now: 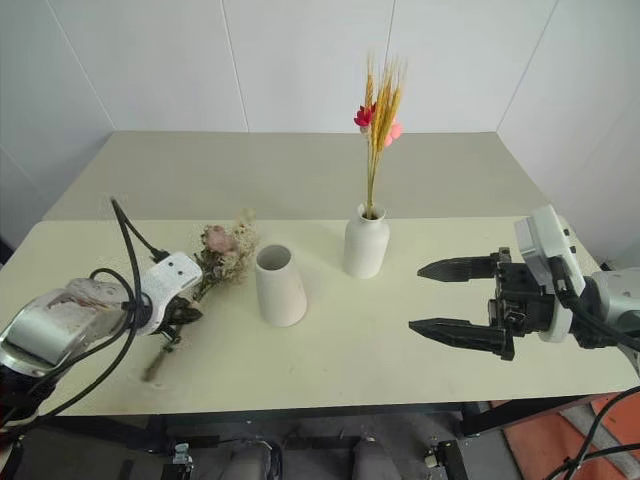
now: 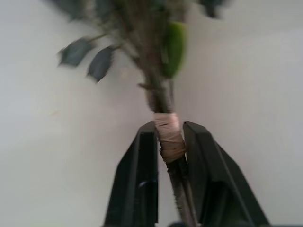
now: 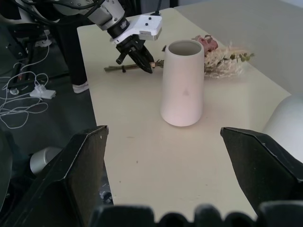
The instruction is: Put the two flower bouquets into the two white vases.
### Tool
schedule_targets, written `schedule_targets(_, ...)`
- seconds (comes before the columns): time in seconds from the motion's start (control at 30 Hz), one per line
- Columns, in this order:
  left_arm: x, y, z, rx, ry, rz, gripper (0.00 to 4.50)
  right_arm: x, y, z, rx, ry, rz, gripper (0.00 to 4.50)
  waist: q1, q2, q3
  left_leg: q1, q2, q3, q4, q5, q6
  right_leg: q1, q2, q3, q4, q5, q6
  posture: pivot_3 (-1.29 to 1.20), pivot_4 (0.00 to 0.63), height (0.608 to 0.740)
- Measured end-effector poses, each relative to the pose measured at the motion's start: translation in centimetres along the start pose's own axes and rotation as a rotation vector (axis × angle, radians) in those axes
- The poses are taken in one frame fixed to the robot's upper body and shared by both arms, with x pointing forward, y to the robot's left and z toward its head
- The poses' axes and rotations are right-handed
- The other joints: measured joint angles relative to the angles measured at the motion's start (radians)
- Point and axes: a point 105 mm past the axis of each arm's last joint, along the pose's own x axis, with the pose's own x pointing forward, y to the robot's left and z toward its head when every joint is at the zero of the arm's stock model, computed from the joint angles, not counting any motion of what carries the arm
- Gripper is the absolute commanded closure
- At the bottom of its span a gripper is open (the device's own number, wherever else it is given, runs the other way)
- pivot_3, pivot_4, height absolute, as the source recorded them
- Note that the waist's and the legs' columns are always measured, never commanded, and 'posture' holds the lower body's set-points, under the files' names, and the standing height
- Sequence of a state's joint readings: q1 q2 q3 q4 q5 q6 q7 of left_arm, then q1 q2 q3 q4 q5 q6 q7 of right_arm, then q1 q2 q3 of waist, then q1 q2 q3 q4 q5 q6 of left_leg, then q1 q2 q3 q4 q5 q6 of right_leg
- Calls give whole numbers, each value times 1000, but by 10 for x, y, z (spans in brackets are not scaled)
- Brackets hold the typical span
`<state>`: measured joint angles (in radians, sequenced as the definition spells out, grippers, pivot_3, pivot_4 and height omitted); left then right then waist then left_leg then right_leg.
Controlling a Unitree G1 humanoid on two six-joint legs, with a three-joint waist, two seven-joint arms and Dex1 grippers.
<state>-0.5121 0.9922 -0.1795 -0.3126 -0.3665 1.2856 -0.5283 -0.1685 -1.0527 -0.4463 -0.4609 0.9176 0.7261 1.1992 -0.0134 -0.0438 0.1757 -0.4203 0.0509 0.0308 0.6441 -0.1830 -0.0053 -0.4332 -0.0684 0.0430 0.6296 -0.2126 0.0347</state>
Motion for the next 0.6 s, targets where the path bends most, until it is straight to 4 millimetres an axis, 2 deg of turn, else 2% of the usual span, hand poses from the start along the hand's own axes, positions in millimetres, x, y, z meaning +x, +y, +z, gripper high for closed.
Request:
schedule_targets(0.13, -17, 23, 25, -15, -135, 90, 4383, 0, 1, -6, 20, 14, -3, 0, 6, 0, 0, -1, -1, 0, 0, 0, 0, 0, -1, -1, -1, 0, 0, 0, 150, 740)
schedule_targets(0.27, -43, 33, 85, -121, -640, 134, 4383, 0, 1, -7, 19, 20, -10, 0, 17, 0, 0, -2, -2, 0, 2, 0, 0, 1, -3, -1, -1, 2, -1, 0, 150, 740)
schedule_targets(0.33, -60, 35, 103, -181, -849, 126, 4383, 0, 1, -7, 16, 21, -14, 0, 21, -1, 0, -2, -2, 0, 3, 0, 0, 1, -3, -1, -1, 4, -5, 0, 150, 740)
schedule_targets(0.43, -88, 34, 126, -252, -1061, 19, 4383, 0, -1, -7, 16, 19, -30, 0, 21, -1, 0, -2, -2, 0, 3, 0, 0, 2, -2, -1, -1, 4, -4, 0, 150, 740)
schedule_targets(0.53, -117, 24, 150, -268, -1214, -174, 4383, 1, -3, -6, 14, 16, -50, 0, 21, -1, 0, 0, -2, 0, 4, 0, 0, 4, -2, -1, -1, 1, 2, 0, 150, 740)
schedule_targets(0.6, -124, 19, 159, -289, -1255, -268, 4383, 1, -3, -6, 13, 17, -55, 0, 21, -1, 0, 4, -2, 0, 4, 0, 0, 9, -2, -1, -2, 1, 3, 0, 150, 740)
